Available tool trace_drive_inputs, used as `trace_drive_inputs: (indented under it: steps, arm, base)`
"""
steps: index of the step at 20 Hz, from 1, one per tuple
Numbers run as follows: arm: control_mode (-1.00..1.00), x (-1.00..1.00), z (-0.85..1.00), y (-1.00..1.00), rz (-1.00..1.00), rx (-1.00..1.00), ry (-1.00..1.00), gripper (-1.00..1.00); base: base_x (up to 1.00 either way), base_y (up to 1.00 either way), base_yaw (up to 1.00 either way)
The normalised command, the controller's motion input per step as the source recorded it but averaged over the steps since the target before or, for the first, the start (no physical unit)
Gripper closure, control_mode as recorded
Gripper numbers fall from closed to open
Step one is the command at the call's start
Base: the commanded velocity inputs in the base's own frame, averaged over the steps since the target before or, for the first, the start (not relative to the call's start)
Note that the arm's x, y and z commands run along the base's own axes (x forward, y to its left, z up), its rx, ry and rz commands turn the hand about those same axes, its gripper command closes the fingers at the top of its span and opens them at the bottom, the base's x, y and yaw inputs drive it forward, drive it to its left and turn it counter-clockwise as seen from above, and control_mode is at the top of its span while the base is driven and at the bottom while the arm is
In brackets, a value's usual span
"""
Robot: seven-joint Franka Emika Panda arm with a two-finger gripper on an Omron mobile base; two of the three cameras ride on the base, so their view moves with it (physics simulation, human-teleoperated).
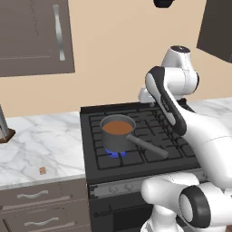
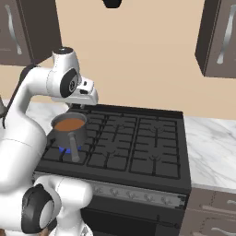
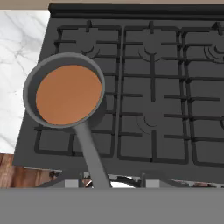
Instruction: Pick up the sugar cube(s) and place them in the saucepan with hot chocolate.
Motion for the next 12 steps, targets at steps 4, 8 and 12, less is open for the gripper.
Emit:
trace_drive_inputs:
  steps: [4, 8, 12]
  arm:
    - [-1.00, -0.55, 0.00, 0.27, 0.07, 0.00, -0.02, -1.00]
    - [-1.00, -0.82, -0.08, 0.91, 0.19, 0.00, -0.01, -1.00]
    - [-1.00, -0.18, -0.44, 1.00, 0.07, 0.00, 0.20, -1.00]
  base:
    - [0.00, 0.00, 0.00]
    - [0.00, 0.00, 0.00]
    - [0.00, 0.00, 0.00]
